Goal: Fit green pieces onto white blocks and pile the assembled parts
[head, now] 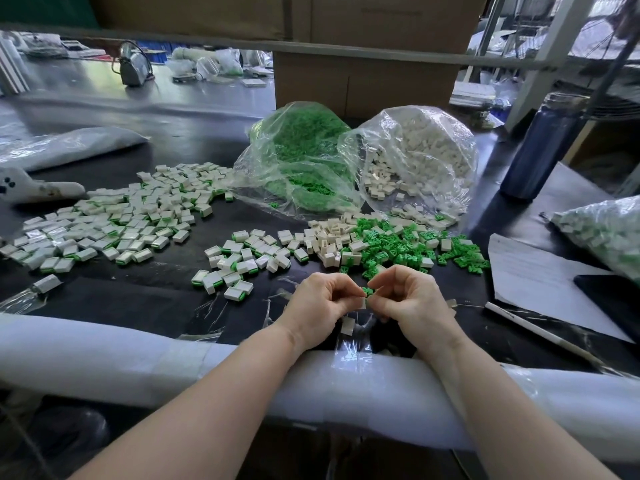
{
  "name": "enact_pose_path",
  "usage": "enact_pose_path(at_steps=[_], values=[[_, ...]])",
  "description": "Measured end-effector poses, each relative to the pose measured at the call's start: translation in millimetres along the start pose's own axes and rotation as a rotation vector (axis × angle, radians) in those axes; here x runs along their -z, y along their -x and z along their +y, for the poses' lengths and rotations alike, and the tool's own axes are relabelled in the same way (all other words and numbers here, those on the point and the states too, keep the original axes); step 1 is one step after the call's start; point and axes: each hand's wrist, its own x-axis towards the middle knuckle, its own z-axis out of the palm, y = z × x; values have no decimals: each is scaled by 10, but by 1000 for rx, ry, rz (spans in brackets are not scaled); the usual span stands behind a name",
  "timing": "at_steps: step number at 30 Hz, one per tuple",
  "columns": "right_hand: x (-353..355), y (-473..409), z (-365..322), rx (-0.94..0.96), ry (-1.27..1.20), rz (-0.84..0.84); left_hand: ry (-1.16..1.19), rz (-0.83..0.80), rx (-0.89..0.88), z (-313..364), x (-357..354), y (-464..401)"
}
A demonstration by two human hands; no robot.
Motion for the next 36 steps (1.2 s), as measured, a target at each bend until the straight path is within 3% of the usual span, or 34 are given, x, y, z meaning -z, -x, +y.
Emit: enact_pose_path(at_steps=[6,12,23,36], values=[[8,4,4,-7,7,-45,-38,-54,-14,14,1,9],[-14,-7,-3,10,-52,64,1,7,-23,12,-11,-7],[-3,6,-3,-49,-176,62,-80,101,-28,-36,-6,-23],[-24,-2,5,-86,16,29,-126,-13,51,-22,19,-5]])
